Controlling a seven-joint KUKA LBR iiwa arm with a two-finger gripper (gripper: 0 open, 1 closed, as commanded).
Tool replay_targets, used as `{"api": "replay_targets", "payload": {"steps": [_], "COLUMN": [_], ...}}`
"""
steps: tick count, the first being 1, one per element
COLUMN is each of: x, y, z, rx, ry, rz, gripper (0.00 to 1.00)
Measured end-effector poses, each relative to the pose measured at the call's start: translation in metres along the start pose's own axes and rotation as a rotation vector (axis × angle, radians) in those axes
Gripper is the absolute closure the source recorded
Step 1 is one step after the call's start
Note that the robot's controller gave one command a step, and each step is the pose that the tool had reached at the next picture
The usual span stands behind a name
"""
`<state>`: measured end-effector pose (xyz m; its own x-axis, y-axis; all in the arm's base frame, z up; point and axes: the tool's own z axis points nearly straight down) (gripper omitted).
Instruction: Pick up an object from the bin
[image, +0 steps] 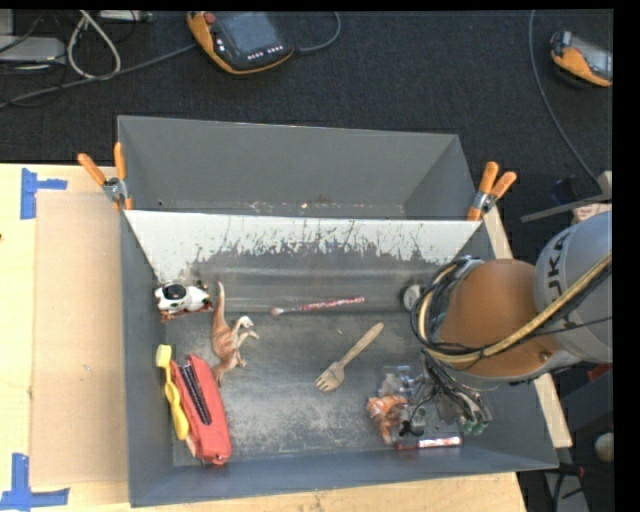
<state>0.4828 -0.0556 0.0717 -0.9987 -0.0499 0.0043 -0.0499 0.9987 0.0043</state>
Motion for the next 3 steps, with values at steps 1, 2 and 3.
{"api": "replay_targets", "payload": {"steps": [1, 2, 3], "x": [0.0, 0.0, 0.014], "y": [0.0, 0.002, -0.005], "z": [0.0, -0.079, -0.154], "rx": [0.0, -0.001, -0.001], "ry": [0.0, 0.007, 0.005], "rz": [0.001, 0.014, -0.003], "gripper": [1.0, 1.0, 1.0]}}
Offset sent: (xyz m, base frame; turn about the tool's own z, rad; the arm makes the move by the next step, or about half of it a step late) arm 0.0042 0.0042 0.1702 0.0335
